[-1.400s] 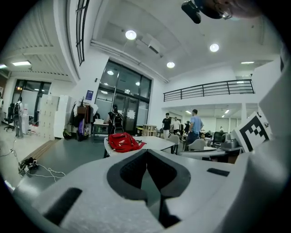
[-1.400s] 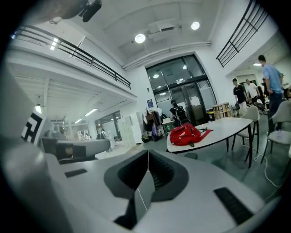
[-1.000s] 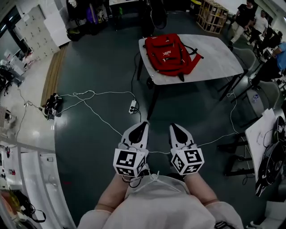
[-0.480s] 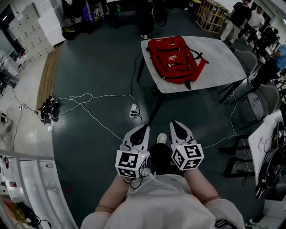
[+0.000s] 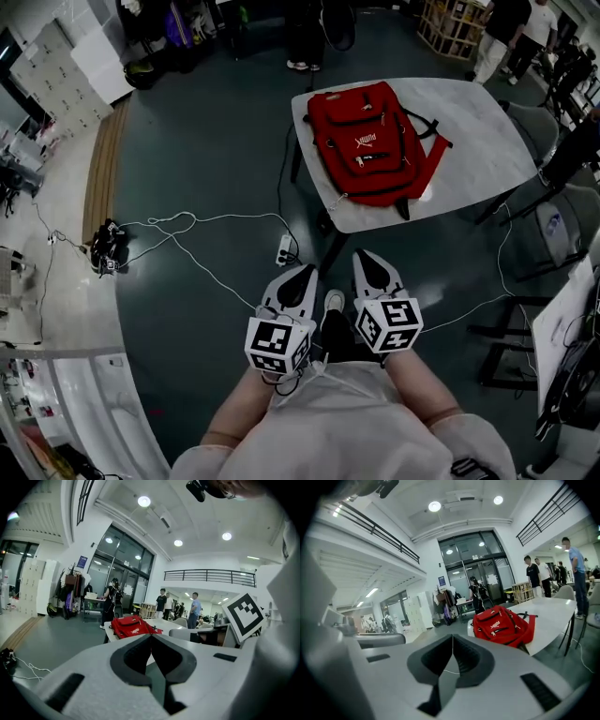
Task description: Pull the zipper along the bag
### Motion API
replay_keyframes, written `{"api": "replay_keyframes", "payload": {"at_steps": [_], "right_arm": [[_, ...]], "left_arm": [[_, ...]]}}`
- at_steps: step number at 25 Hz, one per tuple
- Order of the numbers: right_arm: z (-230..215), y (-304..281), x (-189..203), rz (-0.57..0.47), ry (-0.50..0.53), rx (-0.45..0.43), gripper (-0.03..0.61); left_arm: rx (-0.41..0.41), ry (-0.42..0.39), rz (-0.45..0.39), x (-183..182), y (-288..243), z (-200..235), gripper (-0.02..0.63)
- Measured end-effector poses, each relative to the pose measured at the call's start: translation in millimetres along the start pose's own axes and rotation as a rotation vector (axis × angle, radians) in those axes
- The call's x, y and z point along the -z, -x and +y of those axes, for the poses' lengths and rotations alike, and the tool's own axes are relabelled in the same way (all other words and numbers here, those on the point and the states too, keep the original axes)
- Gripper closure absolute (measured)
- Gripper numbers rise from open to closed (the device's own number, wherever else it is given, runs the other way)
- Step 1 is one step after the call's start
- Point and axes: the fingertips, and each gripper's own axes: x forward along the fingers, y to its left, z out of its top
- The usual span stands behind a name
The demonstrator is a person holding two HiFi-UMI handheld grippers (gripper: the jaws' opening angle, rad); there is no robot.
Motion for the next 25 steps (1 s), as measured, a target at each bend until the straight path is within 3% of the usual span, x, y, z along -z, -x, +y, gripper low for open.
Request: {"api": "replay_keyframes", "payload": {"at_steps": [6,13,20,25], "right_arm": [[-65,-70,-30,0.014,-0.035,0.023,0.551],[-121,-129,-38,0.078,-0.092,0.067,0.551],[-153,-167,-5,0.187,-0.146,0.134,0.551],[-168,-194,35,0.311,-0.088,0.191,0.551]], "left_arm": [[0.026,-0.021,0.013,-26,-99,32,0.595],[0.080,-0.057,0.068,-36,-180,48,0.595],[0.133,-0.018,0.156,-2,-230,68,0.595],[0.194,-0.006,0.252,38,-259,89,0.595]]}}
